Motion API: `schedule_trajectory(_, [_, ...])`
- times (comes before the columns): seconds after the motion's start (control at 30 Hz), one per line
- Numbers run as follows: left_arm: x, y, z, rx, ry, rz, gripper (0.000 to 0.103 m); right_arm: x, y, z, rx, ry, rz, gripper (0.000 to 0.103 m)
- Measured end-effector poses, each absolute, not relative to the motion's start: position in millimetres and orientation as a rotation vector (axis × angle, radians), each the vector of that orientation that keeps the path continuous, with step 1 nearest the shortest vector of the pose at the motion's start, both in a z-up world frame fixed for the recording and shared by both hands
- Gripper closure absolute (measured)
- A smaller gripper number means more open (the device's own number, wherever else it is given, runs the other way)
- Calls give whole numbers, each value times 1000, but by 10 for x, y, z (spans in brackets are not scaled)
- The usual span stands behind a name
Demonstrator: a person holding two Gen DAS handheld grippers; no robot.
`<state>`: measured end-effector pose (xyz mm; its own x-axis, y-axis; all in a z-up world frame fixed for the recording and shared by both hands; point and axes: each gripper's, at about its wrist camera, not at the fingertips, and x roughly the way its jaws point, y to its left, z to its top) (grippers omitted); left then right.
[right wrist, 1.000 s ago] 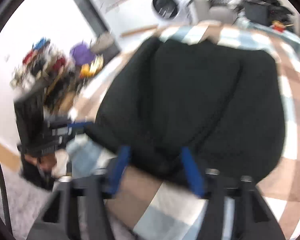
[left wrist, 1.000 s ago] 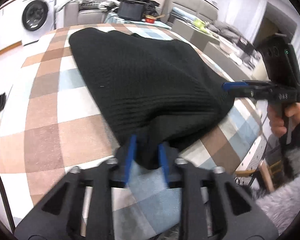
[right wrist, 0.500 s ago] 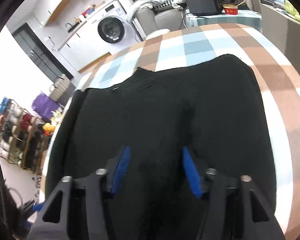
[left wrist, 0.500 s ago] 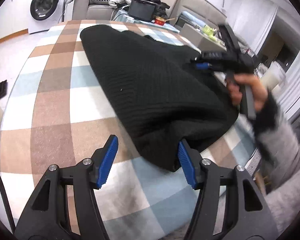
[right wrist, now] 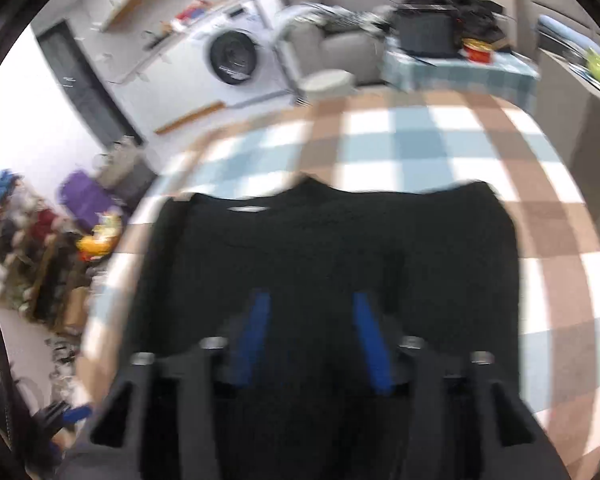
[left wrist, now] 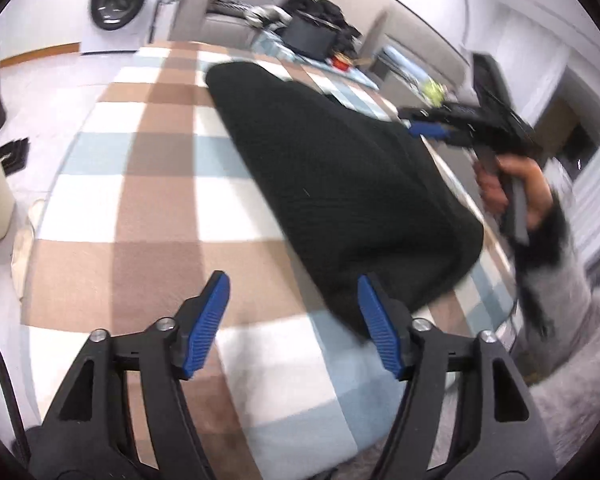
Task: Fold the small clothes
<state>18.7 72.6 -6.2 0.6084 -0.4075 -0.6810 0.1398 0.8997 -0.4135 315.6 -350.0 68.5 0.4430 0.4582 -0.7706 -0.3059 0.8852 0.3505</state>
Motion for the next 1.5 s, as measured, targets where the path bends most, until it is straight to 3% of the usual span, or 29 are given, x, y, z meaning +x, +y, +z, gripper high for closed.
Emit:
schedule_trajectory(0.27, [442,1013,-139,-433,842,-220,36,3123,-2319,641,118,1073,786,45])
schedule_trajectory(0.33, [487,1043,-149,-435,839,-202,36,3179,-2179,547,119,1104,779,60])
schedule_trajectory(0.37, [508,1055,-149,-433,840,-191,36,3207,-2115,495,114,1107,785,89])
schedule_trajectory(0.4, [523,1061,-147,-434,837,-185,36,3208,-2059,479,89,1105,781,94])
schedule_trajectory(0.5, [556,1091,-119,-443,824,-185,36,2992,-2159,836,114,957,871,95])
schedule_trajectory(0.63, [633,1060,-91,-434,822,-190,36,2643,-2662,1344,97,757,744,95])
schedule_trajectory(0.87, [908,745,-107,-376,879,-209,36,2881,-3472,568,156,1042,388,92])
schedule_trajectory(0.93, [911,673,-64,-377,876,-221,36,2855,-3666,473,318,1076,474,82])
schedule_trajectory(0.97, [898,637,-33,-380,870,-230,36,2825,-3724,474,354,1074,497,65])
schedule_trajectory(1.0, [885,604,-6,-385,867,-243,35,2746,-3788,513,374,1051,530,55])
schedule_trajectory(1.3, [627,126,292,-351,869,-427,33,1941,-3905,668,274,1035,707,52])
schedule_trajectory(1.5, [504,-226,139,-271,923,-484,32,1375,-3819,534,176,1066,780,48])
